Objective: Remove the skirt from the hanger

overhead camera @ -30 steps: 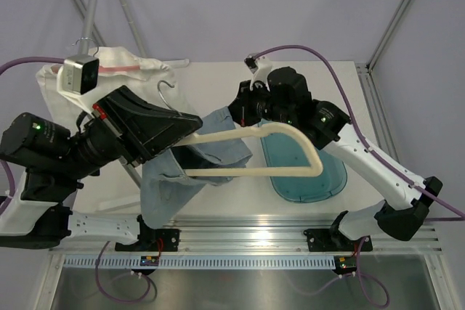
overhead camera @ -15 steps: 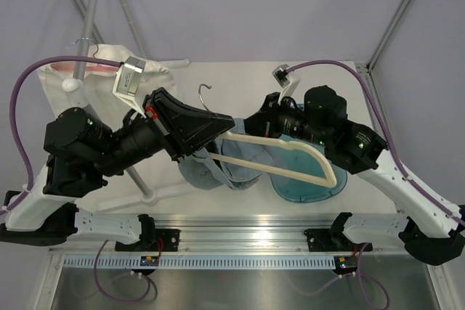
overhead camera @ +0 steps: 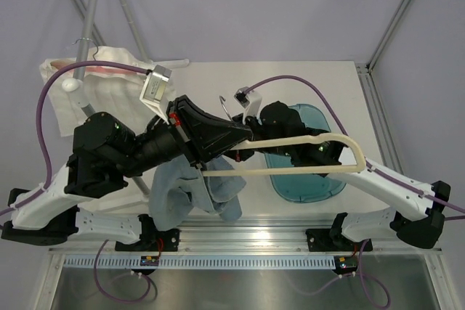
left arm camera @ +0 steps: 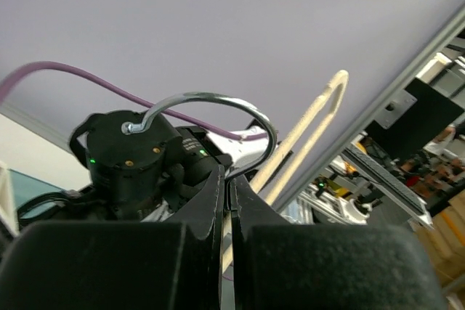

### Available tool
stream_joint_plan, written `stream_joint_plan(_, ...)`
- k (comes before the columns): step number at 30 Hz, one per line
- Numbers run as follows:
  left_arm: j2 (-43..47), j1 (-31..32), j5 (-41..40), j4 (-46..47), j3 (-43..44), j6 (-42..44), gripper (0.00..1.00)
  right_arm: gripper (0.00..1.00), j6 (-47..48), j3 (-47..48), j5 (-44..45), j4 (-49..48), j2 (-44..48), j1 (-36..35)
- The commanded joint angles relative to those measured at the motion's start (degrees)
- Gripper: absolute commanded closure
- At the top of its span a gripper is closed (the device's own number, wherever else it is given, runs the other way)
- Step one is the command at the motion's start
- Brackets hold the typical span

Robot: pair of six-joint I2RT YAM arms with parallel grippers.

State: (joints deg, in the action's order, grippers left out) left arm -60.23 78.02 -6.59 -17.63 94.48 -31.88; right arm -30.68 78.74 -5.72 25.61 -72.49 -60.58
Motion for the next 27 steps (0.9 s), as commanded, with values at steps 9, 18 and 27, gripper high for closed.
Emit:
stream_joint_plan(9, 0.7, 0.6, 16.3, 24.0, -2.0, -18.7, 1.00, 1.00, 0.9, 14.7, -0.1, -2.5, -16.3, 2.8)
stream_joint_plan(18, 5.9, 0.8, 11.7, 15.3, -2.2, -14.6, 1.00, 1.00, 0.7, 13.1, 2.3, -2.2, -14.6, 3.7)
stream_joint_plan(27, 13.0, 0.8, 8.4, 7.2, -4.9, -12.2, 1.00, 1.00, 12.1, 23.6, 5.4, 9.5, -3.5, 11.5)
